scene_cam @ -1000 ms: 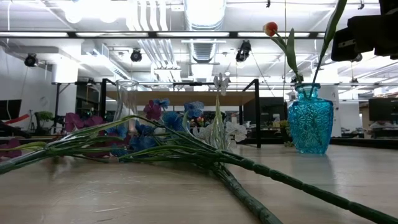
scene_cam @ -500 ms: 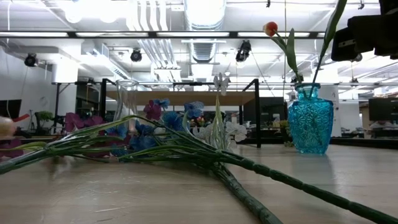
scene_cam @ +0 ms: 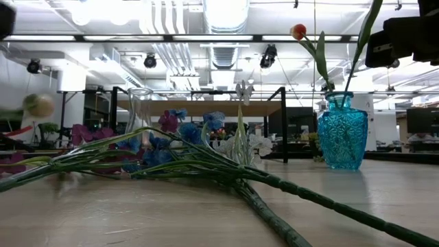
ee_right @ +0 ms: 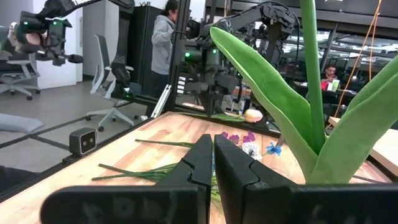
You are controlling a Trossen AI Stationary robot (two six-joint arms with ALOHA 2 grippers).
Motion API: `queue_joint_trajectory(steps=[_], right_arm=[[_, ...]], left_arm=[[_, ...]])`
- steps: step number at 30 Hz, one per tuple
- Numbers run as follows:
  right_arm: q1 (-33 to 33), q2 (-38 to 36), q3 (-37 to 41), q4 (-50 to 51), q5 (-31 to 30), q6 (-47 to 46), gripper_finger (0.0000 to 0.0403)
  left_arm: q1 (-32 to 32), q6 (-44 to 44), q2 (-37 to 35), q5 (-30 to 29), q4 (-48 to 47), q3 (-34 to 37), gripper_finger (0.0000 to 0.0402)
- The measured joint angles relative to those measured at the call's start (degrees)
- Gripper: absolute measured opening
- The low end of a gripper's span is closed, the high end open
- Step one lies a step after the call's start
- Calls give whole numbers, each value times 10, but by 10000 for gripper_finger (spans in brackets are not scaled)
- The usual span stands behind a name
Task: Pick and place flowers into a vace then onto a shelf
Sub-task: Put the pink tulip into the transparent vase
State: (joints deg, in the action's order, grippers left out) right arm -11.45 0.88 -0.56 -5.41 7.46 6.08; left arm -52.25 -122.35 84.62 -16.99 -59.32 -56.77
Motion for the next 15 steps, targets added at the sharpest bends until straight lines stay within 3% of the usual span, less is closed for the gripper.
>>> queue_joint_trajectory(steps=[15], right_arm=[[0,0,0,0,0,1,9]], left_arm=[[2,166,-93,-376,9,-1,0]])
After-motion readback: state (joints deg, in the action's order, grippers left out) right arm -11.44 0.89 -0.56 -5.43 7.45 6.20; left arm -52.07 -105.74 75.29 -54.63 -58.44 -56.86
